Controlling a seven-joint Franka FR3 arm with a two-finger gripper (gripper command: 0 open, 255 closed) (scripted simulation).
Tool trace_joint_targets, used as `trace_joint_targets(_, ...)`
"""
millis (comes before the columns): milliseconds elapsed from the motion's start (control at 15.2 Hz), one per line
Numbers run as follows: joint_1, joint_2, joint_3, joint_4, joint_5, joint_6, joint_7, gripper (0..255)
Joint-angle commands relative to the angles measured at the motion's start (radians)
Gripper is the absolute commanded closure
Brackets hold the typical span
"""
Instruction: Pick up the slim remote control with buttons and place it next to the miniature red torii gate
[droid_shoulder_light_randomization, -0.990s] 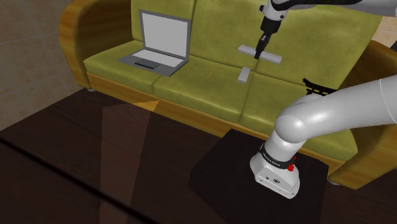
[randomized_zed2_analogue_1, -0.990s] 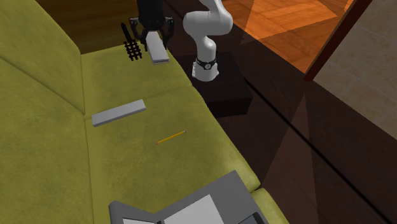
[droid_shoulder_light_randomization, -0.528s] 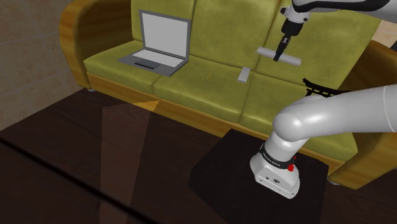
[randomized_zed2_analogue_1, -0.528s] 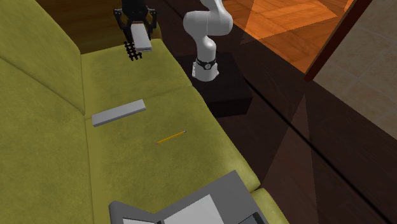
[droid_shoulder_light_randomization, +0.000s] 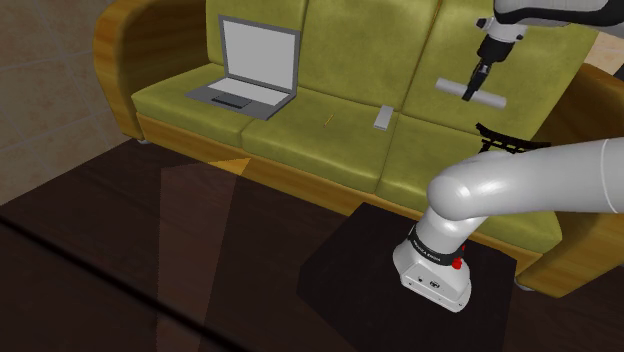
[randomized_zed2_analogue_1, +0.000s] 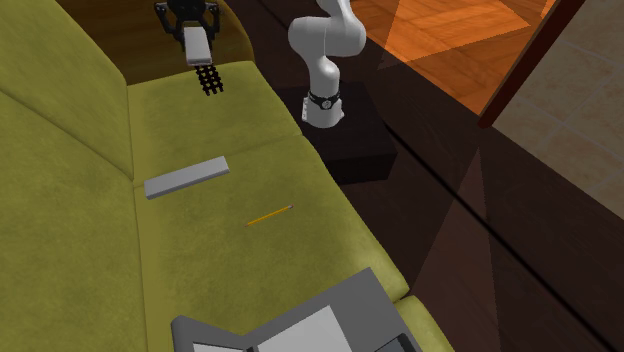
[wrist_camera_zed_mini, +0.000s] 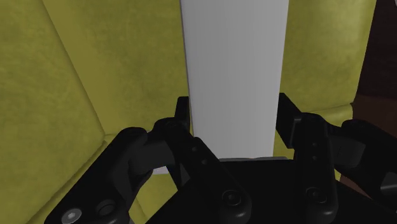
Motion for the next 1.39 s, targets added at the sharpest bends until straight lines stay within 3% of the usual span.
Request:
trace_joint_targets(0,-0.004,0.01,-0.043,0.028,-0.018,-0.001,-0.047,255)
trace_joint_targets(396,-0.001,0.044,-0.184,0.131,-0.064,-0.004,-0.194,255)
trace_joint_targets(726,0.037,0.089,-0.322,0.245,-0.086,-0.004,-0.318,255)
trace_joint_targets(1056,0.122,0.14,-0.488,0.386,-0.093,-0.006,-0.441,255)
trace_joint_targets(1320,0.235,0.169,-0.649,0.522,-0.096,-0.017,-0.534,255)
